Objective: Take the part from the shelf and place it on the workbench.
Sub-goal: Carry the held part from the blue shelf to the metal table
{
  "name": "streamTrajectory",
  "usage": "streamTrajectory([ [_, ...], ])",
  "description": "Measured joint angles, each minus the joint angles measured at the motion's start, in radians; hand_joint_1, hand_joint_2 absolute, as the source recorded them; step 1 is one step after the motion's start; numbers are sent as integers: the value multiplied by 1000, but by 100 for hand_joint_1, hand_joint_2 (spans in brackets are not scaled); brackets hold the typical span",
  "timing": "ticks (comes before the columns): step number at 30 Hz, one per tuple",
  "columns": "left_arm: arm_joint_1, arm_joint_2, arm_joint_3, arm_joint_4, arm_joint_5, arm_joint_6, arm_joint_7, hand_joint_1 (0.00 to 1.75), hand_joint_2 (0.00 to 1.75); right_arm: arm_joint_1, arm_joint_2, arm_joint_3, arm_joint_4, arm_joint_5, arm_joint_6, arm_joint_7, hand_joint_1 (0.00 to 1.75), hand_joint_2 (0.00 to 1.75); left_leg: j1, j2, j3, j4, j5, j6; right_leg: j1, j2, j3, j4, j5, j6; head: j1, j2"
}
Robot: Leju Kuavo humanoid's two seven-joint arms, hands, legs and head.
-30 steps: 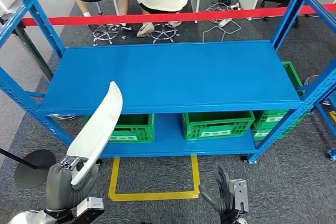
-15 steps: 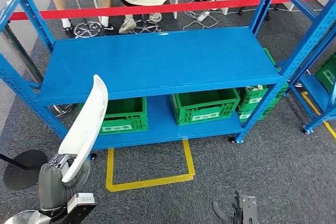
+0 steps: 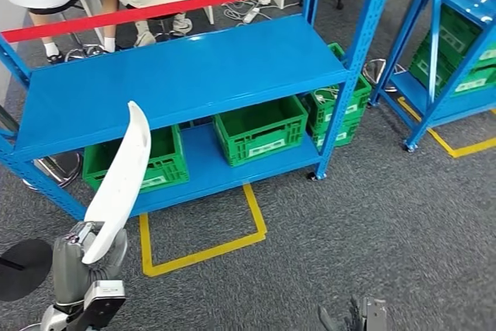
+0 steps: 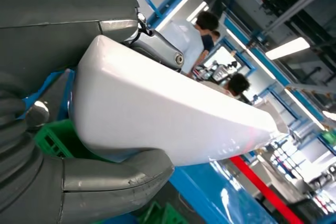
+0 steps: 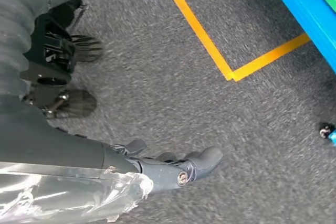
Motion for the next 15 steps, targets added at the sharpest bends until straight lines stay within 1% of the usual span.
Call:
streamTrajectory([
  [1, -1, 4, -1, 0, 7, -5, 0, 175, 175, -1, 1, -3, 2, 2, 1, 0, 0, 175, -1, -4, -6, 50, -19, 1, 1, 11, -17, 1, 15, 0, -2, 0],
  [2, -2, 8, -3, 0, 16, -12, 0, 175, 175, -1, 1, -7, 4, 5, 3, 0, 0, 175, -1, -5, 1, 74, -14, 4, 1, 22, -35, 1, 28, 1, -2, 0],
  [3, -3, 12, -4, 0, 27, -20, 0, 175, 175, 0, 1, -11, 6, 8, 5, -2, 0, 175, -1, -7, 25, 63, 9, 7, 1, 32, -52, 2, 42, 2, -3, 0],
  [4, -5, 17, -6, 0, 37, -28, 0, 175, 175, 1, 1, -15, 8, 13, 8, -4, 0, 175, -1, -12, 64, 19, 37, 11, 1, 43, -67, 2, 54, 5, -3, 0],
  [5, -7, 21, -7, 0, 45, -34, 0, 175, 175, 1, 2, -17, 9, 18, 11, -6, 0, 175, -1, -28, 116, -45, 55, 16, 1, 53, -81, 2, 66, 8, -3, 0],
  [6, -11, 25, -8, 0, 51, -38, 0, 175, 175, -1, 3, -19, 10, 24, 14, -8, 0, 175, 0, -45, 168, -118, 60, 22, 2, 63, -92, 4, 77, 12, -4, 0],
  [7, -15, 28, -8, 0, 55, -41, 0, 175, 175, -3, 4, -22, 11, 28, 16, -11, 0, 175, 0, -60, 205, -176, 53, 26, 4, 72, -102, 6, 88, 16, -4, 0],
  [8, -19, 31, -9, 0, 58, -44, 0, 175, 175, -4, 6, -25, 11, 31, 17, -13, 0, 175, 0, -70, 225, -213, 44, 31, 4, 81, -109, 6, 99, 21, -4, 0],
  [9, -22, 33, -10, 0, 60, -48, 0, 175, 175, -4, 6, -29, 12, 34, 17, -14, 0, 175, -1, -66, 229, -229, 40, 36, 5, 90, -115, 4, 109, 27, -4, 0],
  [10, -24, 35, -11, 0, 61, -51, 0, 175, 175, -1, 7, -34, 13, 36, 17, -15, 0, 175, -1, -57, 223, -231, 43, 42, 3, 92, -122, 3, 116, 33, -4, 0],
  [11, -26, 37, -12, 0, 61, -55, 0, 175, 175, 2, 7, -39, 14, 39, 17, -16, 0, 175, 0, -48, 218, -230, 50, 50, 3, 82, -130, 9, 109, 38, -2, 0],
  [12, -26, 37, -13, 0, 60, -59, 0, 175, 175, 4, 7, -42, 15, 41, 17, -16, 0, 175, 0, -37, 212, -231, 57, 57, 2, 66, -143, 31, 87, 42, 0, 0],
  [13, -27, 38, -13, 0, 60, -63, 0, 175, 175, 4, 8, -44, 16, 43, 17, -17, 0, 175, 1, -26, 205, -232, 65, 63, 1, 44, -161, 74, 48, 45, 3, 0],
  [14, -27, 39, -13, 0, 59, -67, 0, 175, 175, 3, 8, -46, 17, 45, 17, -17, 0, 175, 0, -16, 197, -232, 71, 67, 1, 24, -182, 137, 2, 49, 7, 0],
  [15, -26, 39, -12, 0, 58, -71, 0, 175, 175, 1, 8, -49, 17, 46, 18, -18, 0, 175, -1, -3, 188, -232, 78, 68, -1, 13, -202, 208, -37, 54, 8, 0],
])
